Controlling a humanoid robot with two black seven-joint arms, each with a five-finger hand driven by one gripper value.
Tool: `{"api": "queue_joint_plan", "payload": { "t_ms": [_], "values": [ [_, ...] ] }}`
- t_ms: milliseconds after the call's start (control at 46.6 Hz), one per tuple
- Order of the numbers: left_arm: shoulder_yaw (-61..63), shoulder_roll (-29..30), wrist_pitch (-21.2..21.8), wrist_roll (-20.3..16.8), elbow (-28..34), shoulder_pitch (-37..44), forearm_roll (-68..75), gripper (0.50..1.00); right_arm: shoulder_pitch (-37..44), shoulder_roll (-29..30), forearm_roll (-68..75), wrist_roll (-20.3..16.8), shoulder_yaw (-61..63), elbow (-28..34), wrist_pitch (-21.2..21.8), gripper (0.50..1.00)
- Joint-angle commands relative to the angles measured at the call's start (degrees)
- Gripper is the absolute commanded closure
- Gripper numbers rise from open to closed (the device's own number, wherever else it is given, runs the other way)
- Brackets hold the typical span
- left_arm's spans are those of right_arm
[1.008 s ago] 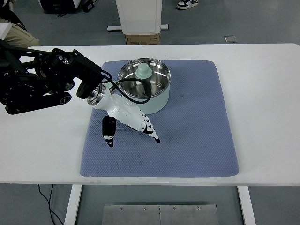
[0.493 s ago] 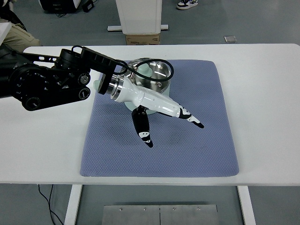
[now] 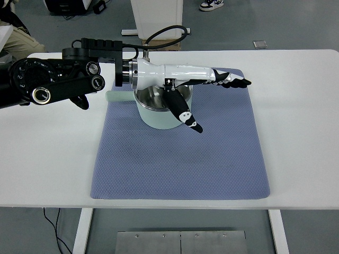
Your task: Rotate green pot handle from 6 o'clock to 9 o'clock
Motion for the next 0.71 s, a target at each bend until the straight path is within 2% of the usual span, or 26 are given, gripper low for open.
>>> {"api": "queue_joint_plan", "payload": {
  "t_ms": [0,215,687],
  "values": [
    [0.07,0.00,-0.08,0.00,1.90,0.35,-5.12,0.500,0.00,0.00,0.00,0.00,0.02,0.00,0.00,0.500],
    [-0.02,-0.35,-0.17,0.00,6.91,1.23,-17.52,0.500,0.00,0.00,0.00,0.00,-0.07,0.00,0.00,0.500],
    [-0.02,-0.44,0.09,0.00,13.06,5.36,-36.24,0.500,0.00,0.00,0.00,0.00,0.02,0.00,0.00,0.500]
  ]
}}
